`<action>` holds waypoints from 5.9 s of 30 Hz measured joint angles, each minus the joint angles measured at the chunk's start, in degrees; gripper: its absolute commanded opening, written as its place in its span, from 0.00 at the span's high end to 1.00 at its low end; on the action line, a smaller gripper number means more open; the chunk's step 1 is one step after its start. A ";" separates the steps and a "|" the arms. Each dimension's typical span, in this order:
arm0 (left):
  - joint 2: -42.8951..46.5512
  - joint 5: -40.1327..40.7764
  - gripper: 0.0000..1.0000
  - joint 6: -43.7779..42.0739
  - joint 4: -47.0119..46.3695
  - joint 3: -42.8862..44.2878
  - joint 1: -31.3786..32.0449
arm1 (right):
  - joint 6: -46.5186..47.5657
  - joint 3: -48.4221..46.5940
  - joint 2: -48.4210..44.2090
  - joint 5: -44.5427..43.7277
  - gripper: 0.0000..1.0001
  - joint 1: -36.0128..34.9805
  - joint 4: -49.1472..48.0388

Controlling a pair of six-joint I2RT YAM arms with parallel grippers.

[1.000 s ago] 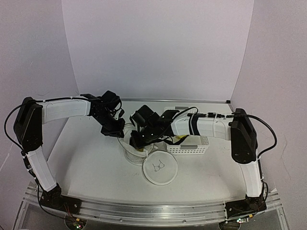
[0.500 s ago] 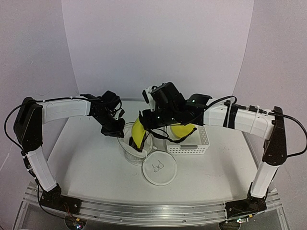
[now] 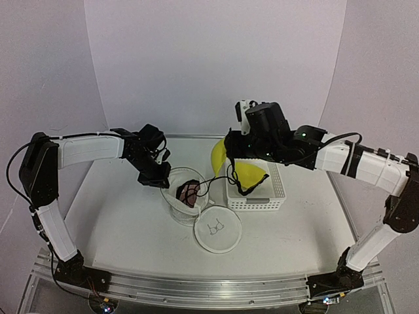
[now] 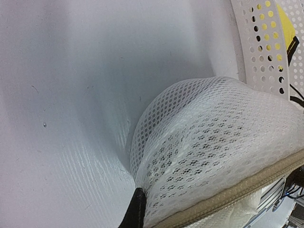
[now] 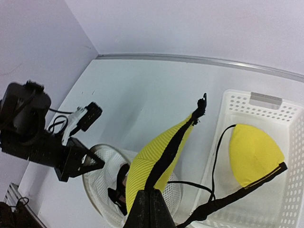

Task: Unzip the laundry bag and remove the bra
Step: Pick up the bra from the laundry bag, then place the bra in the bin, then pick up the bra from the laundry bag.

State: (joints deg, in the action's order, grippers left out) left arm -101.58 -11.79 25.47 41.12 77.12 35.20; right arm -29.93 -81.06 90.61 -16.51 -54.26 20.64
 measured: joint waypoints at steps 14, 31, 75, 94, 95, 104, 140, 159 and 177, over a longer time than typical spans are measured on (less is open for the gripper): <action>-0.02 0.00 1.00 0.02 0.00 0.00 0.00 | -0.55 7.82 -6.60 -4.68 1.00 10.64 -4.66; 0.11 0.04 1.00 0.07 0.31 -0.13 0.00 | -0.94 8.35 9.99 2.05 0.97 20.63 -7.76; 1.14 0.57 1.00 0.09 0.90 -1.53 0.00 | 5.84 2.78 3.98 35.87 0.39 5.09 -10.34; 1.20 0.02 1.00 0.09 0.90 -1.53 0.00 | 8.92 -6.49 23.69 26.05 0.57 -3.06 -6.01; 1.25 -0.04 1.00 0.09 0.90 -1.53 0.00 | 9.03 -7.50 24.76 24.65 0.55 -3.19 -5.64; 1.38 -0.07 1.00 0.07 0.90 -1.53 0.00 | 10.58 -17.00 33.73 8.44 0.37 -3.43 -0.44; -1.16 -0.04 1.00 0.04 -2.29 -8.66 0.00 | 8.85 -26.03 44.52 5.57 0.21 -5.11 2.78; -4.00 -0.52 1.00 0.09 -7.56 -13.09 0.00 | 9.90 -26.03 46.69 2.91 0.21 -6.54 3.96; -4.98 -1.77 1.00 0.09 -10.84 -13.90 0.00 | 13.46 -28.59 49.37 -4.24 0.97 -8.31 6.78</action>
State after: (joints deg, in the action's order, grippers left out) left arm -106.56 -13.56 25.56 30.28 63.22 35.20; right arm -16.47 -109.65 139.98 -20.75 -62.57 27.42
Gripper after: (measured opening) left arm 0.010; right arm 0.223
